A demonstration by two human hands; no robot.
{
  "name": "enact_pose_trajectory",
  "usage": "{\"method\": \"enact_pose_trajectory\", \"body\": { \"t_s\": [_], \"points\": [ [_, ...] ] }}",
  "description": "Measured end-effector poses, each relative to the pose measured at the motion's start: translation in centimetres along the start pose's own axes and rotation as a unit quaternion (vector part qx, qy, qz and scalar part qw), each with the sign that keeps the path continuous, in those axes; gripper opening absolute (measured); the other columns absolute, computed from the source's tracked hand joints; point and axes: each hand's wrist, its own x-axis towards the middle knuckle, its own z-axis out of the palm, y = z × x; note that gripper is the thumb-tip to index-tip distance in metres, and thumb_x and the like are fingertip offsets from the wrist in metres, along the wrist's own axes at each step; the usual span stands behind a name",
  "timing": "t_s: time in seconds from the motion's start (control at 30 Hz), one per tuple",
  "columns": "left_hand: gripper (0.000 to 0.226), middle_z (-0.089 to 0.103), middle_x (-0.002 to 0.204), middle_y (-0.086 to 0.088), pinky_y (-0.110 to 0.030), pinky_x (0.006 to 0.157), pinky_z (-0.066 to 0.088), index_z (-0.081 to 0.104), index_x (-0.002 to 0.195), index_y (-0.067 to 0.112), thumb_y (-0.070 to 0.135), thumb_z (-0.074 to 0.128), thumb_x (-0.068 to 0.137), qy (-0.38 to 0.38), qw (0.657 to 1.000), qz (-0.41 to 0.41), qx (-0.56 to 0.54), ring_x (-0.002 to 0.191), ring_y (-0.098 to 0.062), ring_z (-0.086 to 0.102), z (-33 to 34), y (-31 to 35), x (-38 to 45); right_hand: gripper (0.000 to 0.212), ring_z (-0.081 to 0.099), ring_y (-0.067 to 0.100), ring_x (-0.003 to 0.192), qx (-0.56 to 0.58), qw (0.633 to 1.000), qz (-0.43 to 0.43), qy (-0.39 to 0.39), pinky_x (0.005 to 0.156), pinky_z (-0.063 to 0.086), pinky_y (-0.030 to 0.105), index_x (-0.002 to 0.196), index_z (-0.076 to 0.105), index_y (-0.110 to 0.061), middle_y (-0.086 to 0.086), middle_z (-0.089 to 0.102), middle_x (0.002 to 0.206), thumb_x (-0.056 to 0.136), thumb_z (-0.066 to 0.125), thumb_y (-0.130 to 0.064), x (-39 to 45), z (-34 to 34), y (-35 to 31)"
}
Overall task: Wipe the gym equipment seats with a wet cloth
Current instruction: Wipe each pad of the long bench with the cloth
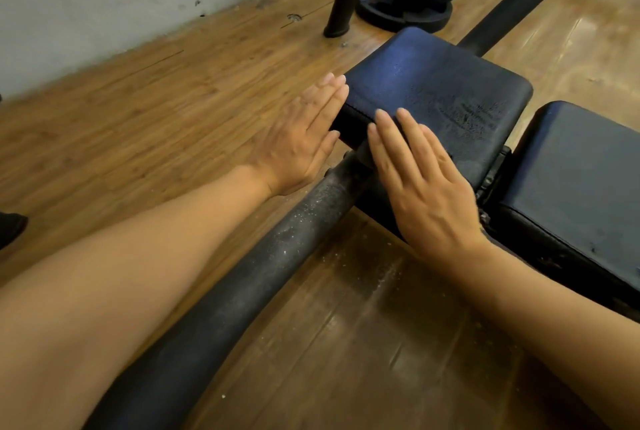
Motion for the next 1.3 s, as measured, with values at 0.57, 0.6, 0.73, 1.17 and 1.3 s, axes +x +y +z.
{"method": "enact_pose_trajectory", "body": {
  "t_s": [0.57, 0.6, 0.73, 1.17, 1.3],
  "points": [
    [0.055, 0.038, 0.153, -0.022, -0.045, 0.122, 0.022, 0.037, 0.146, -0.007, 0.031, 0.036, 0.105, 0.047, 0.997, -0.060, 0.030, 0.146, -0.035, 0.028, 1.5, 2.9, 0.0, 0.050, 0.048, 0.047, 0.131, 0.077, 0.993, 0.070, 0.049, 0.111, 0.038, 0.053, 0.143, 0.051, -0.004, 0.027, 0.053, 0.139, 0.100, 0.026, -0.008, 0.4, -0.1, 0.2],
    [0.055, 0.038, 0.153, -0.022, -0.045, 0.122, 0.020, 0.037, 0.146, -0.006, 0.032, 0.034, 0.106, 0.049, 0.997, -0.050, 0.035, 0.146, -0.035, 0.028, 1.5, 3.1, 0.1, 0.054, 0.045, 0.047, 0.134, 0.076, 0.994, 0.058, 0.044, 0.113, 0.035, 0.053, 0.145, 0.049, -0.005, 0.027, 0.050, 0.143, 0.100, 0.019, -0.006, -0.9, -0.8, 0.8],
    [0.051, 0.043, 0.150, -0.021, -0.043, 0.123, 0.015, 0.040, 0.144, -0.003, 0.030, 0.031, 0.106, 0.057, 0.998, 0.005, 0.026, 0.143, -0.032, 0.034, 1.9, 5.0, 1.1, 0.052, 0.034, 0.044, 0.142, 0.078, 0.994, 0.070, 0.036, 0.119, 0.027, 0.053, 0.148, 0.044, -0.004, 0.025, 0.041, 0.151, 0.101, 0.024, 0.002, -5.3, -3.7, 2.5],
    [0.044, 0.051, 0.145, -0.015, -0.048, 0.118, 0.023, 0.051, 0.139, 0.005, 0.026, 0.033, 0.105, 0.094, 0.991, 0.095, 0.012, 0.137, -0.027, 0.042, 6.0, 14.2, 2.5, 0.056, 0.007, 0.029, 0.151, -0.043, 0.974, 0.194, 0.111, 0.125, 0.002, 0.045, 0.154, 0.023, -0.005, 0.014, 0.022, 0.157, 0.107, 0.047, -0.023, -12.5, -0.9, 1.8],
    [0.042, 0.052, 0.142, -0.014, -0.044, 0.116, 0.021, 0.048, 0.140, 0.007, 0.026, 0.034, 0.105, 0.112, 0.988, 0.105, 0.026, 0.136, -0.026, 0.040, 6.7, 13.3, 2.7, 0.067, 0.011, 0.027, 0.151, -0.049, 0.963, 0.215, 0.156, 0.125, 0.002, 0.041, 0.153, 0.022, -0.004, 0.011, 0.026, 0.156, 0.097, 0.059, -0.008, -11.1, 0.5, 0.6]
  ]
}}
